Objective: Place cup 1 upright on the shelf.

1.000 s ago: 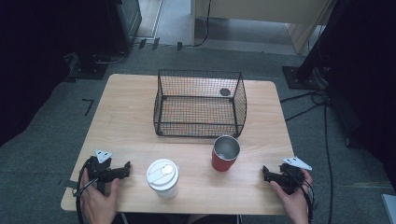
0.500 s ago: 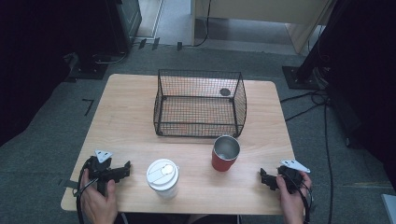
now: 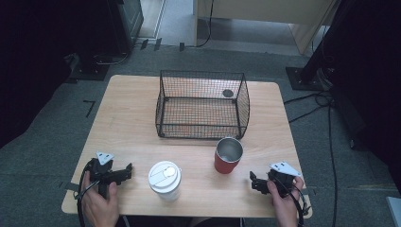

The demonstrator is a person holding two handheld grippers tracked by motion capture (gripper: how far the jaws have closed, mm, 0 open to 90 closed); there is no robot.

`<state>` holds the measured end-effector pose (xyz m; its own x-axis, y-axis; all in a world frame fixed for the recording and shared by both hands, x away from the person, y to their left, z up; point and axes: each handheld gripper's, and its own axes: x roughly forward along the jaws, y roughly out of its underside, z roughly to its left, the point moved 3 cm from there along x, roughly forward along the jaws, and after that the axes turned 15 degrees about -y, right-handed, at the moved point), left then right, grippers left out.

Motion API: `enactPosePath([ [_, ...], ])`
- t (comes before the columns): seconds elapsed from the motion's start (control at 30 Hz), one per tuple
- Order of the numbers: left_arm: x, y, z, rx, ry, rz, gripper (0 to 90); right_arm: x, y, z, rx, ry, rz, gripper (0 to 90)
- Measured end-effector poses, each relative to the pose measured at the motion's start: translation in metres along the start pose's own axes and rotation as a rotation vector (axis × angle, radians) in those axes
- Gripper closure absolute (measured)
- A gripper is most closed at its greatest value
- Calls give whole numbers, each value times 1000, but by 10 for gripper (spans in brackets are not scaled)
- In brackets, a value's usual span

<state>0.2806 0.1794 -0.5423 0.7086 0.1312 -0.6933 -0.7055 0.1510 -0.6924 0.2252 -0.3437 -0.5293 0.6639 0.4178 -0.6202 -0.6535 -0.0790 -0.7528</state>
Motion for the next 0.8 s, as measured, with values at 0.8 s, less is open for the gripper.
enactPosePath([
  [0.8, 0, 0, 0, 1, 0, 0, 0, 14, -23, 66, -67, -158, -71, 0],
])
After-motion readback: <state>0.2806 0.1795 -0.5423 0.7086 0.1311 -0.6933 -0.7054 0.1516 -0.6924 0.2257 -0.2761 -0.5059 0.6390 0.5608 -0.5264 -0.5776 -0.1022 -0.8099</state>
